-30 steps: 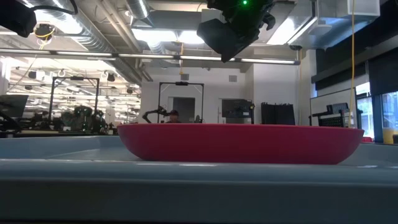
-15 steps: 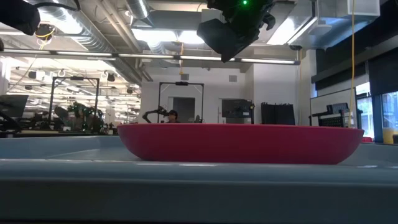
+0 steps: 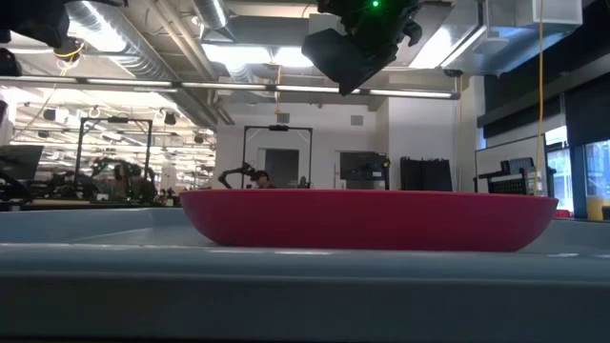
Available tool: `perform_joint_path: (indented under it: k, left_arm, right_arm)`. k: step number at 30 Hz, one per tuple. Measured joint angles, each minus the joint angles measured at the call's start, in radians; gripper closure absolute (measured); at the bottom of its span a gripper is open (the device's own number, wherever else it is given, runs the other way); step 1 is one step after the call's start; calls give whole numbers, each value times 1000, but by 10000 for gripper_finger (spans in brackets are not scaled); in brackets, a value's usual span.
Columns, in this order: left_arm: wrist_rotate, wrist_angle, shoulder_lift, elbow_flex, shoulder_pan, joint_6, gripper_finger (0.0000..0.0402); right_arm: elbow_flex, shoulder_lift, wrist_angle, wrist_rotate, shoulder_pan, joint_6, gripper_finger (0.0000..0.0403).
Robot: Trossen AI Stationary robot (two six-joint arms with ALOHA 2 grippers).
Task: Pick and place plate/cup/fork/spoon on tray
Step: Put the red cup on the blue serving tray to the top left of the pink plate
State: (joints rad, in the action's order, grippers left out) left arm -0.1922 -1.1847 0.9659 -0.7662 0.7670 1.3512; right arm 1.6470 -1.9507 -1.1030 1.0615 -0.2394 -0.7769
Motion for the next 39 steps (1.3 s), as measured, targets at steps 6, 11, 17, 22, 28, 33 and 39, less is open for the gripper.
perform_joint_path:
  k: [6,11,17,22,28,33,39]
  left_arm:
    - [28,2,0,0,0,0,369]
    - [17,9,0,0,0,0,369]
    - [-29,8,1,0,0,-1,369]
    - [-30,8,1,0,0,-1,372]
    - [-32,12,1,0,0,-46,395]
    - [-69,20,1,0,0,-89,397]
    - [-84,35,1,-3,0,-153,399]
  right_arm:
    - [0,0,0,0,0,0,349]
    - [0,0,0,0,0,0,349]
    - [0,0,0,0,0,0,349]
    - [0,0,0,0,0,0,349]
    - [0,0,0,0,0,0,349]
    - [0,0,0,0,0,0,349]
    - [0,0,0,0,0,0,349]
